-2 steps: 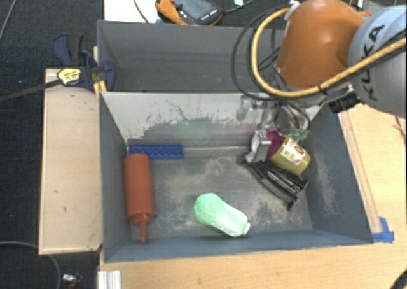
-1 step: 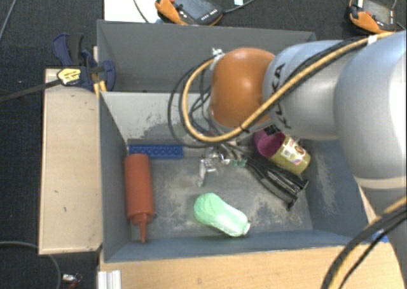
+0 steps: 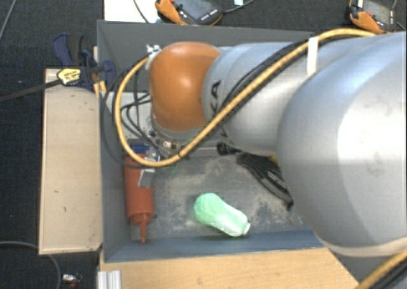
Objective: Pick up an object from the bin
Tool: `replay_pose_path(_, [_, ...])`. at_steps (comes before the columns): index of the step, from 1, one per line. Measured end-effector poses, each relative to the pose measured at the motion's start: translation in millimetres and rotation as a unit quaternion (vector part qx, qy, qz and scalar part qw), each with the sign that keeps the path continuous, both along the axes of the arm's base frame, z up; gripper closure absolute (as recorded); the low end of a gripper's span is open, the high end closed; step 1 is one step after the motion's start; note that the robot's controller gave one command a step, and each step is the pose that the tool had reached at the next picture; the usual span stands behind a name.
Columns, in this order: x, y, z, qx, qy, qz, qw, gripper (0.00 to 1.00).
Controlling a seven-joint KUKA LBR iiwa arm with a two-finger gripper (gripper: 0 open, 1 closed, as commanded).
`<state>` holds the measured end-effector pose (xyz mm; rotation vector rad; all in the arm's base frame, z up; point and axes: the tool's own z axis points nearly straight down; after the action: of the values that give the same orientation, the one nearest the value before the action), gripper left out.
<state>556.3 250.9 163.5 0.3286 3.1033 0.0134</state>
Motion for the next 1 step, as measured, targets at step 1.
replay_pose_path(1, [32.2,-21.4,-59.3,-0.006,0.0096,0.162,0.9867,0.0])
